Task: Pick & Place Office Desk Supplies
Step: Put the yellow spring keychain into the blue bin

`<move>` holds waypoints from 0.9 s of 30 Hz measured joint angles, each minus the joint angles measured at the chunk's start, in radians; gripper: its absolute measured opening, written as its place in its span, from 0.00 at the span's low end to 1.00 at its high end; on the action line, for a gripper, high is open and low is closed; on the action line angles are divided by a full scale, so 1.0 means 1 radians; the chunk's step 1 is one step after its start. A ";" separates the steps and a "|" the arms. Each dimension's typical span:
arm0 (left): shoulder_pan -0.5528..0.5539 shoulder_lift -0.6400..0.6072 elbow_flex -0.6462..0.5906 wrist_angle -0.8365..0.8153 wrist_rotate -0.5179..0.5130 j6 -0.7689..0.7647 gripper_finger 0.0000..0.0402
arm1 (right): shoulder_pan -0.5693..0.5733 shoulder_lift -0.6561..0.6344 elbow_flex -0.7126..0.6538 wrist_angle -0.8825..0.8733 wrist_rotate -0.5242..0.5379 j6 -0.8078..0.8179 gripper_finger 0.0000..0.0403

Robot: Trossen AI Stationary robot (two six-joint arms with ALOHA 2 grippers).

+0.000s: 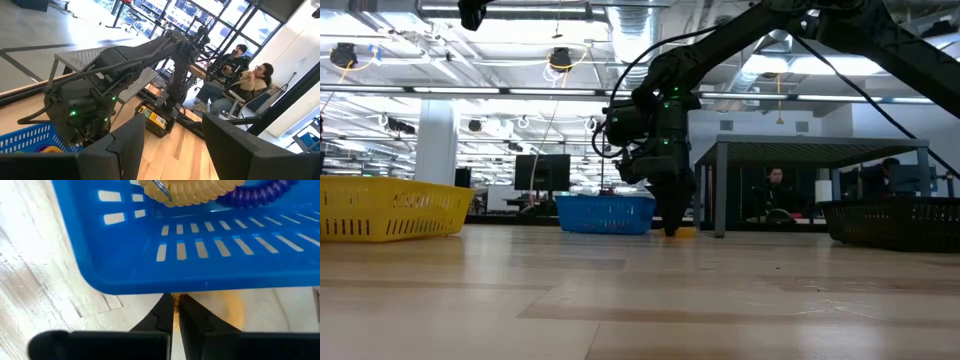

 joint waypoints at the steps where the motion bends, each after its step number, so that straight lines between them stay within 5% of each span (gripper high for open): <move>1: 0.000 0.000 0.000 0.000 0.000 0.000 0.48 | 0.000 0.000 0.000 0.000 0.000 0.000 0.03; 27: 0.000 -0.003 0.000 -0.006 0.025 0.002 0.43 | 0.068 -0.047 0.016 -0.115 -0.022 -0.007 0.00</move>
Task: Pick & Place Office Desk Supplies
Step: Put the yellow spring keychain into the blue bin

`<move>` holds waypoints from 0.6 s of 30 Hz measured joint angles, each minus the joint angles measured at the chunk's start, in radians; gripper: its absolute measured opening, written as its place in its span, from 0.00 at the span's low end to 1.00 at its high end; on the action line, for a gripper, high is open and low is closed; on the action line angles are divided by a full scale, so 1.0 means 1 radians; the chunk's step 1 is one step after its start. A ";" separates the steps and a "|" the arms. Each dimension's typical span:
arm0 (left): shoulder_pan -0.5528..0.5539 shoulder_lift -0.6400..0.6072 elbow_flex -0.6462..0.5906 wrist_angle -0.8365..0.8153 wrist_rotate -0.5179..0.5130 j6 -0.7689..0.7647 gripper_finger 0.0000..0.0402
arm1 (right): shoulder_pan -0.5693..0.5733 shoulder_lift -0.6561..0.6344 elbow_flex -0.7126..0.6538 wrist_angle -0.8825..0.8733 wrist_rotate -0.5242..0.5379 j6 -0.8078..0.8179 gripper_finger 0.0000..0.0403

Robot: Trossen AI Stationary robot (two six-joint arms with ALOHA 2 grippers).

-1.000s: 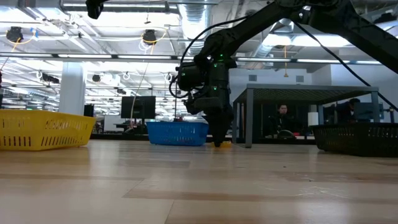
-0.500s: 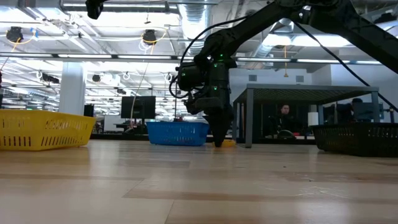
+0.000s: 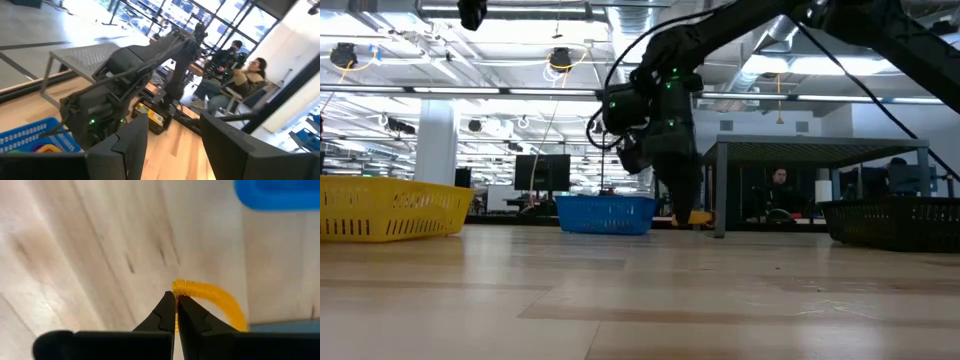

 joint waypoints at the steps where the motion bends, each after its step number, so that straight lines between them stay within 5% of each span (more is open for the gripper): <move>1: 0.000 -0.003 0.000 -0.001 0.010 0.000 0.43 | 0.005 -0.007 0.000 -0.005 -0.005 0.000 0.00; 18: 0.000 -0.038 0.000 -0.045 0.046 0.002 0.43 | 0.082 -0.236 0.002 -0.042 -0.008 0.071 0.00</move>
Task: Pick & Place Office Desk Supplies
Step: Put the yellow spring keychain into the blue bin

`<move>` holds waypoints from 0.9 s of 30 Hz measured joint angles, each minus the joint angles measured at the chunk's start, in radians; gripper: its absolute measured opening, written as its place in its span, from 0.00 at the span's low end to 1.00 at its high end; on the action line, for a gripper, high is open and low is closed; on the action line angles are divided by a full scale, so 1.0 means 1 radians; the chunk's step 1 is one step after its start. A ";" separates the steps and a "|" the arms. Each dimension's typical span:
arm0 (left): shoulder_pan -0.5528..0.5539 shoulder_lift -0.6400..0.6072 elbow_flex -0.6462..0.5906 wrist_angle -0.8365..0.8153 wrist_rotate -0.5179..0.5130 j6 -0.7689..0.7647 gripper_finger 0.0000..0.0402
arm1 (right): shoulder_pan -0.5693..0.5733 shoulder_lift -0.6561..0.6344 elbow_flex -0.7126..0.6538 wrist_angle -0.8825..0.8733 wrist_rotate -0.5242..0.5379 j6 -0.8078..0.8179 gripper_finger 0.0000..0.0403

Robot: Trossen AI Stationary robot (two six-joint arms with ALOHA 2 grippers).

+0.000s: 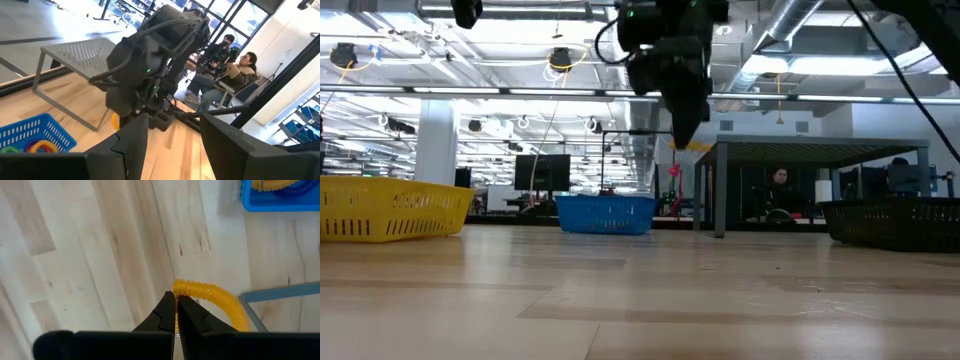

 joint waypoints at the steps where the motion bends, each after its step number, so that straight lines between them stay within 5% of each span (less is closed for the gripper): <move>1: 0.000 0.000 0.000 0.001 0.000 0.000 0.43 | 0.002 -0.009 0.000 0.000 0.000 0.001 0.00; 16: 0.000 0.000 0.000 0.000 0.000 0.000 0.43 | 0.045 -0.075 0.001 0.068 -0.001 0.072 0.00; 27: 0.000 0.000 0.000 -0.002 0.000 0.000 0.43 | 0.033 -0.075 0.001 0.215 -0.097 0.110 0.00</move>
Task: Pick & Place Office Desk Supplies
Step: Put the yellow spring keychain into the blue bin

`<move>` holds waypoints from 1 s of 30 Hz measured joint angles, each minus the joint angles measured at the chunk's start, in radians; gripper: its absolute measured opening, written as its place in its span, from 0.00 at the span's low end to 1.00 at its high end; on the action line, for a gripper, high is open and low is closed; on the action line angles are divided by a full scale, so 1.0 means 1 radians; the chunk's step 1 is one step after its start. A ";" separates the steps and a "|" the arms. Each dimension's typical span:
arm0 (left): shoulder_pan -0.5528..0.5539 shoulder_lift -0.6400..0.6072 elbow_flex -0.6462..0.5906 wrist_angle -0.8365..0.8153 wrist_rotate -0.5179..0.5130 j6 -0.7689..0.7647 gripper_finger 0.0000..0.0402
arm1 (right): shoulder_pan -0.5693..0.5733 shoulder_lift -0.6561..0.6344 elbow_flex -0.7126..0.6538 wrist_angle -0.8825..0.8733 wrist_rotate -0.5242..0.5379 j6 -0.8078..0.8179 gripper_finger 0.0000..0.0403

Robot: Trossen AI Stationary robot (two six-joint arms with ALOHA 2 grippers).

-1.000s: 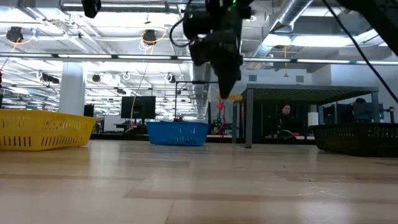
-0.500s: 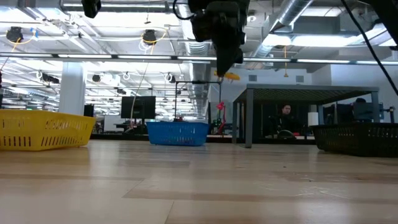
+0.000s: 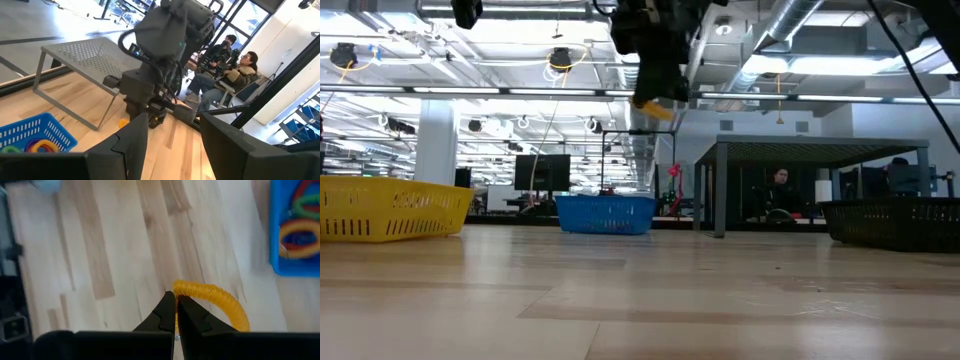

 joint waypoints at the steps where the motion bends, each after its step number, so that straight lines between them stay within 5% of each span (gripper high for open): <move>1: 0.000 0.000 0.000 0.000 0.000 0.000 0.43 | -0.007 0.000 0.000 0.021 -0.013 0.006 0.00; 20: 0.000 0.022 0.000 0.013 0.000 0.000 0.43 | -0.226 0.002 0.000 0.262 -0.099 0.082 0.00; 30: 0.000 0.071 0.000 0.058 0.001 0.000 0.43 | -0.237 0.099 0.035 0.375 -0.163 0.142 0.00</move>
